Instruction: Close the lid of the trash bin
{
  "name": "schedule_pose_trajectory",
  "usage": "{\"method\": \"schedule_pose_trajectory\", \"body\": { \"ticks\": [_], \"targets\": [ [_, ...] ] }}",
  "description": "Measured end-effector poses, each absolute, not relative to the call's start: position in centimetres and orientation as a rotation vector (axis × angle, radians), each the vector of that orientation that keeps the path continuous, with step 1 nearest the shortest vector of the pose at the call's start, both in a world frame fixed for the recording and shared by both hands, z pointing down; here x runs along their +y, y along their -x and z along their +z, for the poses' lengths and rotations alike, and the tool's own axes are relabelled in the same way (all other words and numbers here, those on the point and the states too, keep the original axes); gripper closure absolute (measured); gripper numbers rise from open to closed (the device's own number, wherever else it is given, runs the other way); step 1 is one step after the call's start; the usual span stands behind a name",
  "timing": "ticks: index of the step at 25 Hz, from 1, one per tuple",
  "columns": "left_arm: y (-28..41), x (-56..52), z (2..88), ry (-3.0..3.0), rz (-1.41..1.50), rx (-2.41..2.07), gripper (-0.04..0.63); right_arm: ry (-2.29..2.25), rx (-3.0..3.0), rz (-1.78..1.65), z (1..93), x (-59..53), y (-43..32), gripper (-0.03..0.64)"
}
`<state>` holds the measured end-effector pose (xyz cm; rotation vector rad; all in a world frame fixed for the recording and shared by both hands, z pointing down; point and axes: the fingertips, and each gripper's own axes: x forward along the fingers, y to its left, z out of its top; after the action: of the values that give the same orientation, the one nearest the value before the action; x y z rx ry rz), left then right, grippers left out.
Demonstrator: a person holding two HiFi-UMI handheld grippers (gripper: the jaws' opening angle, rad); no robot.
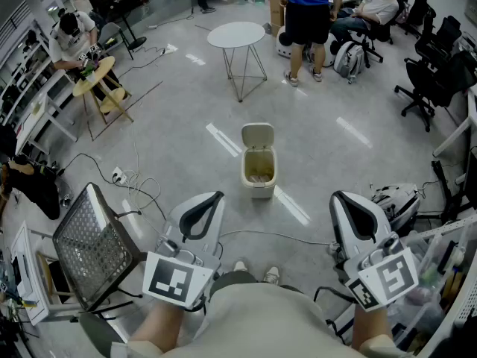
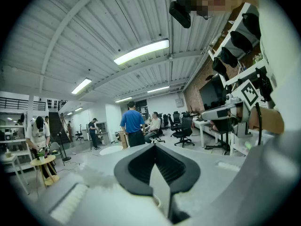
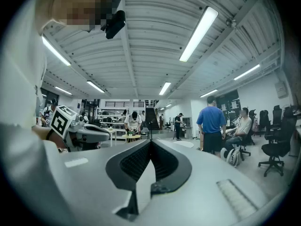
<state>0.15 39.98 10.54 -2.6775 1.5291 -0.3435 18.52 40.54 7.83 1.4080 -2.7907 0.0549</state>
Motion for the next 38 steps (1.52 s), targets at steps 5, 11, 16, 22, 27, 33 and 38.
{"method": "schedule_pose_trajectory", "body": {
  "ticks": [5,11,16,22,27,33,38],
  "targets": [
    [-0.6,39.5,10.3,2.658,-0.345,1.538,0.592,-1.392,-2.806,0.089,8.0,40.2,-19.1,0.614],
    [-0.9,39.4,10.4,2.658,-0.342,1.553,0.592,-1.376,-2.819,0.104,8.3,39.9,-19.1,0.614],
    [-1.4,39.1,10.3,2.642,-0.348,1.564,0.592,-1.358,-2.825,0.114,8.6,39.6,-19.6,0.614],
    [-0.6,38.2,9.7,2.631,-0.312,1.611,0.593,-1.303,-2.831,0.125,9.0,38.1,-18.6,0.614],
    [0.6,36.0,10.3,2.615,-0.323,1.628,0.593,-1.295,-2.833,0.123,9.6,35.7,-17.6,0.614],
    [1.5,31.1,10.8,2.623,-0.304,1.603,0.592,-1.294,-2.813,0.108,10.2,31.0,-16.4,0.614],
    [3.5,25.3,11.9,2.656,-0.313,1.595,0.592,-1.308,-2.783,0.13,11.0,25.7,-14.5,0.614]
  ]
}}
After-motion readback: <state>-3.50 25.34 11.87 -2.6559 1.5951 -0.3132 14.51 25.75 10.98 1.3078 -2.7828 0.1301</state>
